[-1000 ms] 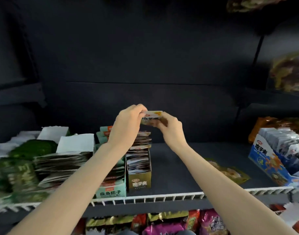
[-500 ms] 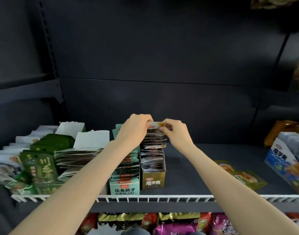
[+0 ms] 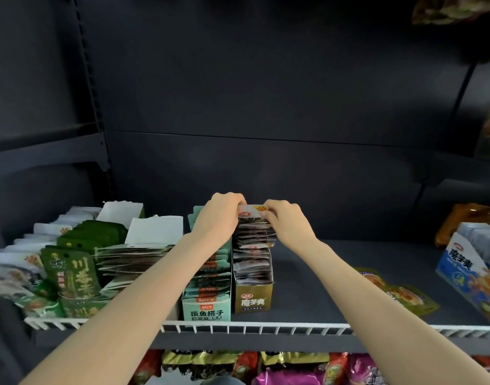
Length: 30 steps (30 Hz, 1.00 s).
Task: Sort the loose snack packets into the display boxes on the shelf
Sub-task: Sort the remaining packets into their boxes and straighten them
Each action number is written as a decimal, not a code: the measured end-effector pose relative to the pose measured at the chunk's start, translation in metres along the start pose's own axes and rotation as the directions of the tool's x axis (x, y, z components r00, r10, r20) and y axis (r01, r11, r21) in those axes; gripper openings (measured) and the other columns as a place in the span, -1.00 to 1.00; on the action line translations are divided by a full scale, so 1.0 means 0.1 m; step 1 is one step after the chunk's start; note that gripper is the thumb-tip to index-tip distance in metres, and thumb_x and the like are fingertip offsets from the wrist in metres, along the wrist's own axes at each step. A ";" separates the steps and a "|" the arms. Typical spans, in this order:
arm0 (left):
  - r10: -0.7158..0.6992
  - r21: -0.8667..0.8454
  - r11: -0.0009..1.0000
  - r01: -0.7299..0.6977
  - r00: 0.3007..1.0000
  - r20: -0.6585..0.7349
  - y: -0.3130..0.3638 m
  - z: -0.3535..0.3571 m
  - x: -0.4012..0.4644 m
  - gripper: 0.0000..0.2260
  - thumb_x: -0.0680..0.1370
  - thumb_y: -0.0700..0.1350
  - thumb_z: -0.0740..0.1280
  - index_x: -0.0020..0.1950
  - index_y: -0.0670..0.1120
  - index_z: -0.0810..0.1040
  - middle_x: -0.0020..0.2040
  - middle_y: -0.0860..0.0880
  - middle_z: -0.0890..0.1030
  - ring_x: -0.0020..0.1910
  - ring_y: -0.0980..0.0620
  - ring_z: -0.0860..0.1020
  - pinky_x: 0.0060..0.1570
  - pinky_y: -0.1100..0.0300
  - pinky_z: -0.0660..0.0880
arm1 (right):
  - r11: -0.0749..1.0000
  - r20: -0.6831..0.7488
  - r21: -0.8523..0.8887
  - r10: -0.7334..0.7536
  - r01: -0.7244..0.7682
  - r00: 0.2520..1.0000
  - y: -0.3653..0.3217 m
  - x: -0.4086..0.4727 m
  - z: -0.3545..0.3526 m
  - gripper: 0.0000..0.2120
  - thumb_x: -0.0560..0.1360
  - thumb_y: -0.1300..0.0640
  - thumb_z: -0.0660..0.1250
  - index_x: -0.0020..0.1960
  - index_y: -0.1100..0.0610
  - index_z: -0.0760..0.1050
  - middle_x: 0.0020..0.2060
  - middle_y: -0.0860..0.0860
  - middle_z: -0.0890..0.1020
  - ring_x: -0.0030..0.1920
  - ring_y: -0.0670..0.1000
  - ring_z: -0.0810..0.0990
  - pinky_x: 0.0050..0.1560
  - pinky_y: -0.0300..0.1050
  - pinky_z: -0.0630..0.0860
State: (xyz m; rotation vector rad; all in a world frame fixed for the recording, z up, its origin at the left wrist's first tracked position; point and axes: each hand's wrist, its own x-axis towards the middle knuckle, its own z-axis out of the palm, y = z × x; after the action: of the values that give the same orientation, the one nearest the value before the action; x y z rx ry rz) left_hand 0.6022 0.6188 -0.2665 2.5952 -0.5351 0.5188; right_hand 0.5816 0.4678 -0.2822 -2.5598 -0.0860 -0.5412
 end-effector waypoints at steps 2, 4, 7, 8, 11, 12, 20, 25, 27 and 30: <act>0.014 0.009 1.000 -0.015 0.999 0.048 -0.01 0.04 0.00 -0.77 0.63 -0.19 0.13 0.11 0.00 0.55 0.00 -0.09 0.56 -0.27 0.01 0.48 -0.28 0.15 0.45 | 1.000 0.057 -0.008 0.024 -0.024 0.998 0.02 0.01 0.01 -0.81 0.60 0.16 0.13 -0.08 0.13 0.50 -0.25 0.04 0.58 -0.25 0.06 0.54 -0.26 -0.03 0.48; 0.023 0.002 1.000 -0.023 0.998 0.060 -0.01 0.06 0.00 -0.76 0.62 -0.21 0.12 0.11 -0.01 0.54 -0.02 -0.10 0.56 -0.28 0.00 0.49 -0.29 0.15 0.46 | 0.999 0.057 0.026 0.030 -0.032 0.998 0.04 0.02 0.02 -0.82 0.60 0.17 0.14 -0.08 0.11 0.50 -0.25 0.03 0.58 -0.25 0.05 0.54 -0.26 -0.04 0.48; 0.037 0.000 0.999 -0.037 0.999 -0.028 -0.03 0.01 0.01 -0.81 0.63 -0.19 0.12 0.10 -0.02 0.50 -0.12 -0.04 0.53 -0.25 0.01 0.49 -0.42 0.26 0.35 | 0.993 -0.001 0.117 -0.004 0.004 1.000 0.06 0.01 -0.01 -0.82 0.59 0.21 0.17 0.07 0.12 0.54 -0.13 -0.02 0.61 -0.18 -0.05 0.55 -0.23 -0.24 0.44; 0.040 -0.007 0.999 -0.040 0.998 -0.050 -0.03 -0.01 0.01 -0.84 0.64 -0.18 0.12 0.09 -0.03 0.48 -0.15 -0.03 0.51 -0.27 0.02 0.46 -0.46 0.29 0.30 | 0.988 -0.005 0.153 -0.007 0.008 1.000 0.06 0.02 -0.02 -0.80 0.58 0.23 0.17 0.12 0.12 0.53 -0.06 -0.03 0.61 -0.10 -0.07 0.55 -0.14 -0.26 0.44; 0.060 -0.028 0.998 -0.061 0.998 -0.022 -0.05 -0.05 0.01 -0.89 0.65 -0.15 0.11 0.06 -0.02 0.42 -0.19 -0.04 0.48 -0.38 0.07 0.39 -0.48 0.28 0.29 | 0.973 0.050 0.229 -0.009 -0.003 0.999 0.08 0.04 -0.02 -0.81 0.58 0.21 0.19 0.12 0.12 0.54 -0.01 -0.02 0.62 0.01 -0.05 0.56 0.01 -0.22 0.45; 0.064 -0.033 0.997 -0.064 0.998 -0.014 -0.06 -0.05 0.02 -0.89 0.65 -0.15 0.09 0.02 0.00 0.38 -0.20 -0.05 0.48 -0.40 0.07 0.38 -0.47 0.25 0.30 | 0.972 0.067 0.236 -0.011 -0.006 0.998 0.08 0.05 0.00 -0.82 0.59 0.19 0.19 0.08 0.12 0.55 -0.04 -0.02 0.62 0.00 -0.03 0.57 0.00 -0.20 0.46; 0.094 -0.050 0.994 -0.094 0.996 -0.001 -0.02 -0.20 0.15 -0.87 0.66 -0.15 0.01 0.03 -0.01 0.33 -0.12 -0.09 0.52 -0.41 0.07 0.40 -0.48 0.22 0.31 | 0.957 0.270 0.218 0.127 -0.190 0.954 0.16 0.25 0.09 -0.73 0.61 0.12 0.12 0.12 0.17 0.56 0.04 0.10 0.64 -0.05 0.01 0.54 0.03 -0.07 0.44; 0.112 0.004 0.994 -0.113 0.988 0.102 -0.03 -0.16 0.21 -0.87 0.64 -0.18 0.03 0.05 0.02 0.31 -0.04 -0.10 0.50 -0.33 0.04 0.47 -0.42 0.19 0.42 | 0.950 0.422 0.129 0.208 -0.285 0.883 0.15 0.35 0.09 -0.61 0.59 -0.13 0.07 0.28 0.02 0.47 0.22 0.01 0.56 0.21 0.03 0.49 0.16 -0.11 0.34; 0.122 0.015 0.992 -0.125 0.987 0.108 -0.06 -0.14 0.23 -0.88 0.65 -0.17 0.04 0.06 0.02 0.31 -0.06 -0.11 0.52 -0.35 0.04 0.46 -0.42 0.20 0.40 | 0.960 0.451 0.072 0.211 -0.271 0.867 0.15 0.39 0.08 -0.54 0.58 -0.20 0.05 0.36 -0.02 0.40 0.29 0.00 0.50 0.28 0.04 0.44 0.18 -0.11 0.29; 0.134 0.046 0.989 -0.140 0.985 0.105 -0.10 -0.12 0.27 -0.91 0.64 -0.17 0.06 0.05 0.01 0.29 -0.11 -0.10 0.52 -0.40 0.05 0.41 -0.46 0.24 0.33 | 0.968 0.527 0.036 0.192 -0.248 0.828 0.17 0.47 0.10 -0.48 0.56 -0.26 0.00 0.43 -0.06 0.29 0.37 -0.03 0.43 0.35 0.04 0.38 0.34 -0.04 0.25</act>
State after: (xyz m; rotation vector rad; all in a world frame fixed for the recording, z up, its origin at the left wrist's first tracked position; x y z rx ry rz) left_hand 0.6262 0.6250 -0.2479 2.6593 -0.7475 0.4530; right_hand 0.6308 0.4562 -0.2799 -2.4981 -0.0041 0.2523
